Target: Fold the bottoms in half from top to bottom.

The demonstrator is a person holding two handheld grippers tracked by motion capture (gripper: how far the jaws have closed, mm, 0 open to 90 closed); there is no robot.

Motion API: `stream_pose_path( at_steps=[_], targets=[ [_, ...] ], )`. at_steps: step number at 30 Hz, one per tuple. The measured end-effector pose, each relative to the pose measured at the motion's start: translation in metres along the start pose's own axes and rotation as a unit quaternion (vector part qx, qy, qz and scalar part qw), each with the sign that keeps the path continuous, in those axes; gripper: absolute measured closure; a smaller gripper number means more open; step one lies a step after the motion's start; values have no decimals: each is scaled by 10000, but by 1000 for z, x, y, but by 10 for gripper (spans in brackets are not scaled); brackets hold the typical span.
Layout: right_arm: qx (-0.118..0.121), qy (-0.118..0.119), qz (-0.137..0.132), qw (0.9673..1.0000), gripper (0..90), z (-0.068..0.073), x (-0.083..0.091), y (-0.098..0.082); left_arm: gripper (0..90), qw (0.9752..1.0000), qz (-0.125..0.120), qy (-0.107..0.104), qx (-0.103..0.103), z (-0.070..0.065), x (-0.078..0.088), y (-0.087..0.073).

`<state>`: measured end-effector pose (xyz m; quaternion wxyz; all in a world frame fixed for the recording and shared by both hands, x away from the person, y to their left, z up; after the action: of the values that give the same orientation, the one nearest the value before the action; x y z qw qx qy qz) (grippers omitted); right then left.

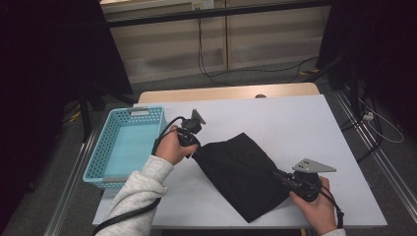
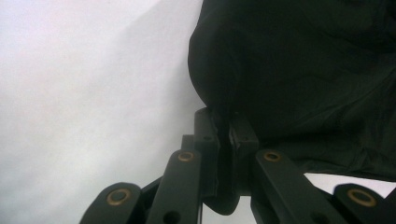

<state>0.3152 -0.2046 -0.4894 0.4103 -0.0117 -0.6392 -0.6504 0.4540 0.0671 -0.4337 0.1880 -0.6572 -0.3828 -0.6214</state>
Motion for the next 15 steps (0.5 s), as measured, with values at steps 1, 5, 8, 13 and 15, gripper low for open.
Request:
stream_pose_path(
  at_steps=[1,5,8,13,15],
  targets=[
    [21,-11,-14,10000,828,0,0,0,847,10000,-7,-5,-4,0,2,1],
    [9,25,-87,10000,829,3,-2,3,847,10000,0,2,-10,4,10,2],
    [62,20,-139,9999,829,6,-4,5,847,10000,39,24,-23,7,14,2],
    [191,-8,-223,9996,829,13,-6,10,847,9999,93,106,-48,11,23,1],
    [227,4,-210,9995,830,16,-7,11,847,9999,103,117,-63,12,26,2]
  ],
)
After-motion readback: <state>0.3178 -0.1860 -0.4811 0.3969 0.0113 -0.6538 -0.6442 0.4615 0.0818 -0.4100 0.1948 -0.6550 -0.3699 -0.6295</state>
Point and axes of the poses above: each handheld gripper's, and its own axes: x roughly backward along the jaws, y roughly out of its top, z roughly to its left, the point moved 6 cm from there along -x, roughly forward along the jaws, and after that the axes turned 5 degrees about y, right-handed, at the moved point
